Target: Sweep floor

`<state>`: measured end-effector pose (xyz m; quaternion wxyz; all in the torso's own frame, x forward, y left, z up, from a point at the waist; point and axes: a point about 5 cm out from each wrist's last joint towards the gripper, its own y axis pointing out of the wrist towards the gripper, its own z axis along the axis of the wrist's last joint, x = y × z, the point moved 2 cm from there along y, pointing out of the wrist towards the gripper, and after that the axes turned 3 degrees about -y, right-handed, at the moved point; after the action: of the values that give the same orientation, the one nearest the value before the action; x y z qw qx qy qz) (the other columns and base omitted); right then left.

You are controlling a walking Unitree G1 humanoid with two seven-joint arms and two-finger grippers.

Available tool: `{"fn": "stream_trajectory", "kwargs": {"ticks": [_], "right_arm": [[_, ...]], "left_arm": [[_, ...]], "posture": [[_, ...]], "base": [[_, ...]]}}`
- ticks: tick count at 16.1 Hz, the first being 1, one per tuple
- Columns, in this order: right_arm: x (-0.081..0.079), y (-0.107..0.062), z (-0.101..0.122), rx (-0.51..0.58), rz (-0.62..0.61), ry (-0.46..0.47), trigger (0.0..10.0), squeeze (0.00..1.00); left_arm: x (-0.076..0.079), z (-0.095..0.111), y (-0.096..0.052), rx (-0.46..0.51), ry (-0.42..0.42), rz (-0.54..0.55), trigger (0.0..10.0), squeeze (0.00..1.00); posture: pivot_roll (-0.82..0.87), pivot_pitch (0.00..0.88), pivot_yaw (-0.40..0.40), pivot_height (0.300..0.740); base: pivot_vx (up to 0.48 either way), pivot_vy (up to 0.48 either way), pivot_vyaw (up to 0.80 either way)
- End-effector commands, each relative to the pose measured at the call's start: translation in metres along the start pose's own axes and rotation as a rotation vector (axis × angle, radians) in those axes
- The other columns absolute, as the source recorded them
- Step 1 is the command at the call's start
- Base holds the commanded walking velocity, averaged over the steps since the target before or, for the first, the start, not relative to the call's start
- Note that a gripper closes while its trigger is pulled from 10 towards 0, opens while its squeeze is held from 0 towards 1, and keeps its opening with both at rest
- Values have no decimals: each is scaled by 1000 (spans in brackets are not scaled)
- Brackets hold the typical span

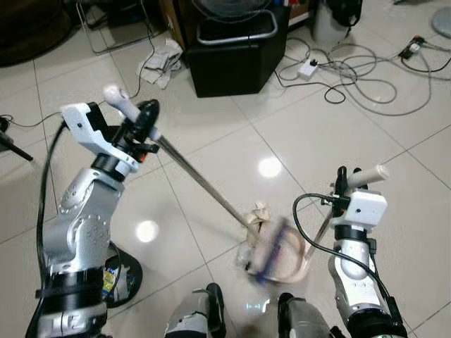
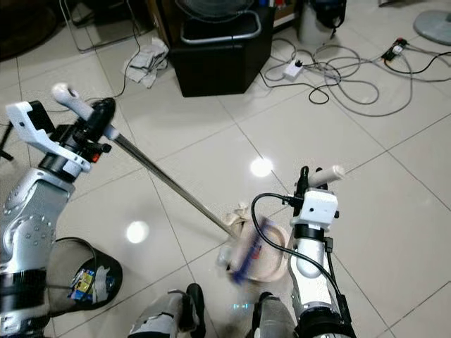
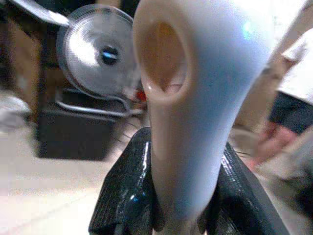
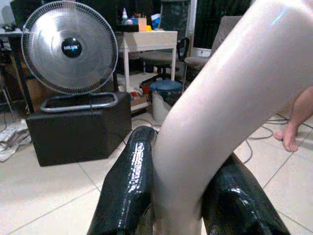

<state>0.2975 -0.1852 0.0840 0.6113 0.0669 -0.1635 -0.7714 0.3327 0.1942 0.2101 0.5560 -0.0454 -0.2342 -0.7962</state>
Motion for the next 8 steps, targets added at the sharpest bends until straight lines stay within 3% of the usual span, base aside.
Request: {"fn": "stream_trajectory", "kwargs": {"ticks": [1,2,4,5,6,8], "right_arm": [[-1,-1,5,18,-5,26,10000,0],[-2,-1,5,17,-1,27,10000,0],[-2,-1,5,12,3,27,10000,0],[-3,0,4,4,10,24,10000,0],[-4,0,4,0,16,22,10000,0],[-8,1,4,-6,28,17,10000,0]], "left_arm": [[-15,10,-3,36,111,79,10000,0],[-20,2,-4,-1,200,113,10000,0],[-23,-10,-5,-52,282,139,10000,0],[-28,-26,-5,-100,369,177,10000,0],[-28,-36,-4,-123,409,180,10000,0],[-12,-75,-2,-188,401,119,10000,0]], "posture": [[92,182,102,740],[92,184,103,740],[92,188,101,740],[90,199,102,740],[89,201,102,740],[82,211,103,740]], "base": [[0,0,0],[0,0,0],[0,0,0],[0,0,0],[0,0,0],[0,0,0]]}}
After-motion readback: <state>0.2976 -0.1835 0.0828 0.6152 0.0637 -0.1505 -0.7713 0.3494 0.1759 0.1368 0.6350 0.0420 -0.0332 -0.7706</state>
